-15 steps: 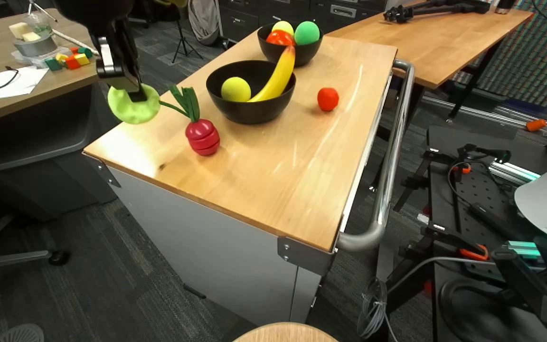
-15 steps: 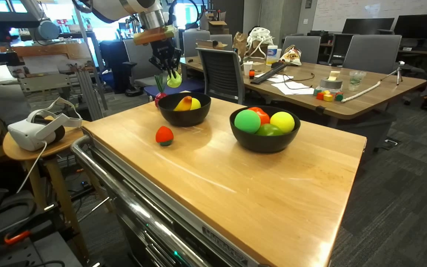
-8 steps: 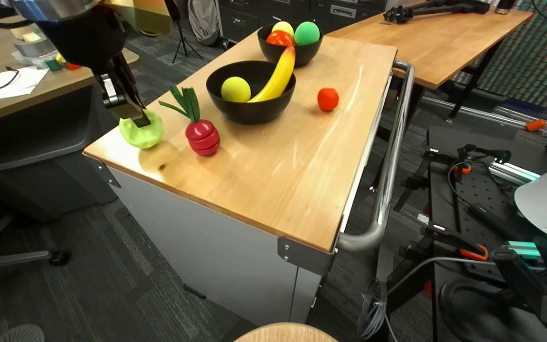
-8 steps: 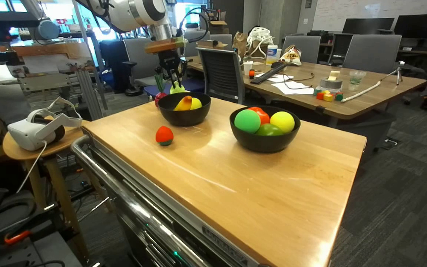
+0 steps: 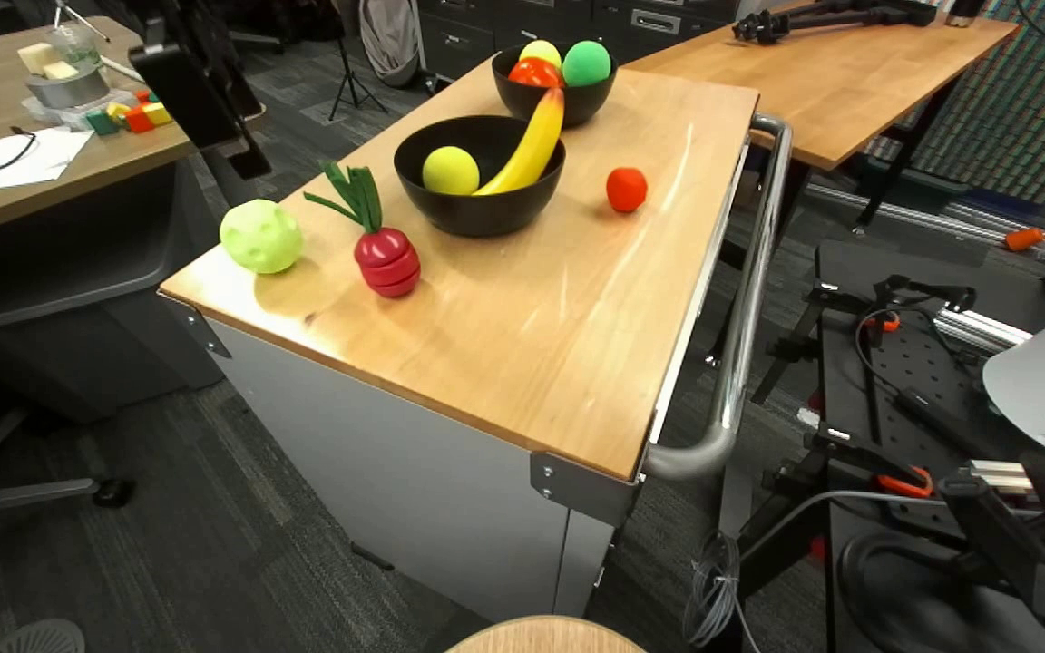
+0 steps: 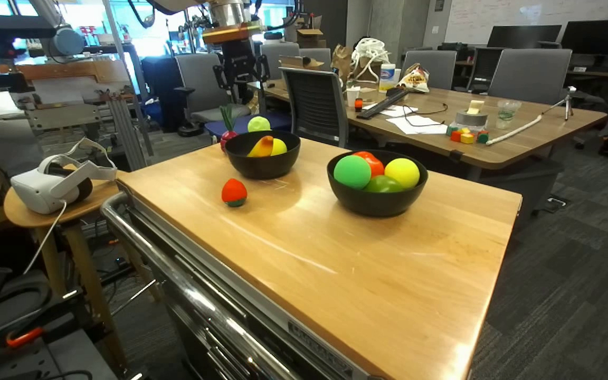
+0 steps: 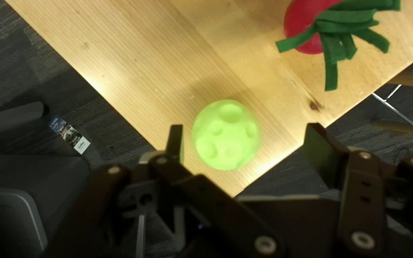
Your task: Take all the contents from the black bowls and place them on the table one at at time starting with the left bowl then right bowl
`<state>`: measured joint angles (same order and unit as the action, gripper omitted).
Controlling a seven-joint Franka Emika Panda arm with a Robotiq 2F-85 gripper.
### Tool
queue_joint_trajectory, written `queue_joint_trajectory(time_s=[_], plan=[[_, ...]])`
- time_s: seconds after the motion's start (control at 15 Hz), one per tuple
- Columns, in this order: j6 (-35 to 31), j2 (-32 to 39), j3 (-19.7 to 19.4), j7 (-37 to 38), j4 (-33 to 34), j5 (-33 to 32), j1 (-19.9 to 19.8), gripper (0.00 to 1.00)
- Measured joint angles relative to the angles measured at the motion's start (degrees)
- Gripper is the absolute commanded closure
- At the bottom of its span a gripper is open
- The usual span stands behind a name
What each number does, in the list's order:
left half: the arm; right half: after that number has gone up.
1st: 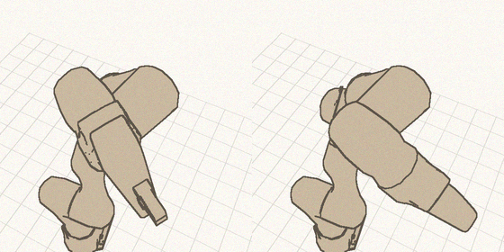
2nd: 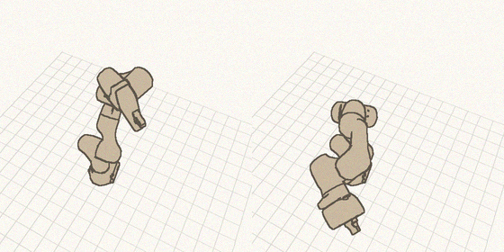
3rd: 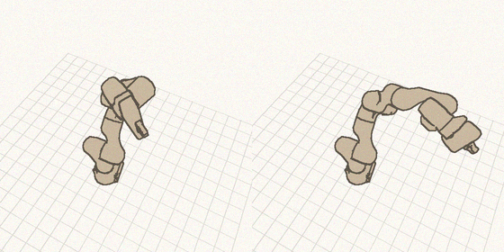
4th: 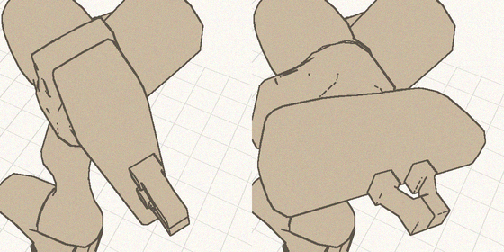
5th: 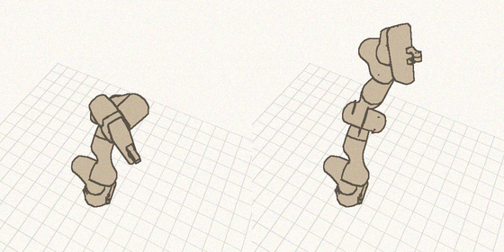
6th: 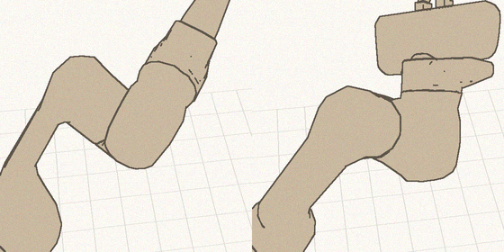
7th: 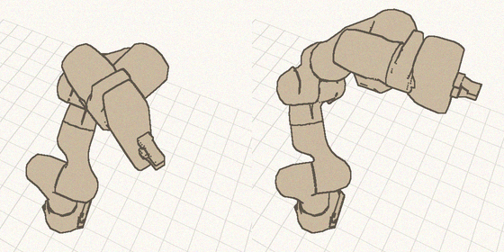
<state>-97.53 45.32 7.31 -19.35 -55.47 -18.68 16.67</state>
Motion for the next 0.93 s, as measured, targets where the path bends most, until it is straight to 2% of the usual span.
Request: queue_joint_trajectory(time_s=[0.2,0.4,0.73,0.93], plan=[[0.7,-3.9,-0.1,4.0,-1.9,1.3,-1.4,0.00],[-0.9,-10.4,-0.1,9.5,-8.6,4.9,-4.8,0.00],[-11.8,-21.4,-0.1,15.2,-21.8,12.7,-10.7,0.00],[-19.3,-27.5,-1.0,19.8,-30.1,14.7,-12.0,0.00]])
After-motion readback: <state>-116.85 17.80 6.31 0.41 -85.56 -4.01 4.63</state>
